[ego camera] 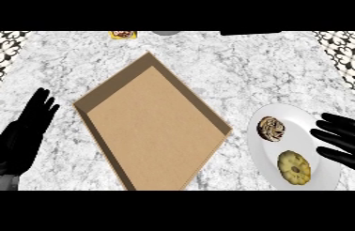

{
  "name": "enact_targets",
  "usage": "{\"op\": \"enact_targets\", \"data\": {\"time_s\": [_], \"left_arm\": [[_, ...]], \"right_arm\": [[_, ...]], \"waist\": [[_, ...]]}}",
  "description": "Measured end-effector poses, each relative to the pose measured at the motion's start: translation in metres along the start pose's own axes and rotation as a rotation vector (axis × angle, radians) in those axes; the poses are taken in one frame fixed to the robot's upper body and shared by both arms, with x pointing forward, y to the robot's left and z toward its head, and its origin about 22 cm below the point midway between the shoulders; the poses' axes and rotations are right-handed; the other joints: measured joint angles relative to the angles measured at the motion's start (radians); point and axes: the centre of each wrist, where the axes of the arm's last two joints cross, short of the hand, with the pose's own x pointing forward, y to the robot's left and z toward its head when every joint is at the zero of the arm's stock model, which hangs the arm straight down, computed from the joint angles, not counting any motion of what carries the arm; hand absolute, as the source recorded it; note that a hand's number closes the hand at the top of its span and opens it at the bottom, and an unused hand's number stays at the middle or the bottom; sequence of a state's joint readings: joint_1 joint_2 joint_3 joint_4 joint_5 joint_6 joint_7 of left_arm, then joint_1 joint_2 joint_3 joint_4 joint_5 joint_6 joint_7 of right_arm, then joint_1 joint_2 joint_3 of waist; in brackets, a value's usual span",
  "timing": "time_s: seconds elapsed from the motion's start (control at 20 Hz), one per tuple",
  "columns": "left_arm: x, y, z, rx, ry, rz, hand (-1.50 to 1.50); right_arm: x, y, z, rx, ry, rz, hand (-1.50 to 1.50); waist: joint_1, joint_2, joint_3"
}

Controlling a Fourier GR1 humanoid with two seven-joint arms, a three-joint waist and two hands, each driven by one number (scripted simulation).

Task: Pick the squash from the plate and place it in the cardboard box

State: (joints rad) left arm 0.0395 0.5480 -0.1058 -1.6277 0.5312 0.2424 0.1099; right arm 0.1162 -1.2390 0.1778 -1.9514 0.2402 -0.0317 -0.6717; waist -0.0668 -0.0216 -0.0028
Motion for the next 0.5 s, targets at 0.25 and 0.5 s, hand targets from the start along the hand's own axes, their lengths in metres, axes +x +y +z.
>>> {"op": "enact_targets", "data": {"time_s": [0.25, 0.5], "left_arm": [[0.001, 0.006, 0.0, 0.004, 0.003, -0.003, 0.0], [0.003, 0.0, 0.001, -0.02, -0.006, -0.001, 0.0]], "right_arm": [[0.026, -0.005, -0.006, 0.184, 0.114, 0.218, -1.5], [0.06, 0.011, -0.013, 0.328, 0.261, 0.323, -1.5]], "waist": [[-0.006, 0.0, -0.001], [0.013, 0.006, -0.001]]}}
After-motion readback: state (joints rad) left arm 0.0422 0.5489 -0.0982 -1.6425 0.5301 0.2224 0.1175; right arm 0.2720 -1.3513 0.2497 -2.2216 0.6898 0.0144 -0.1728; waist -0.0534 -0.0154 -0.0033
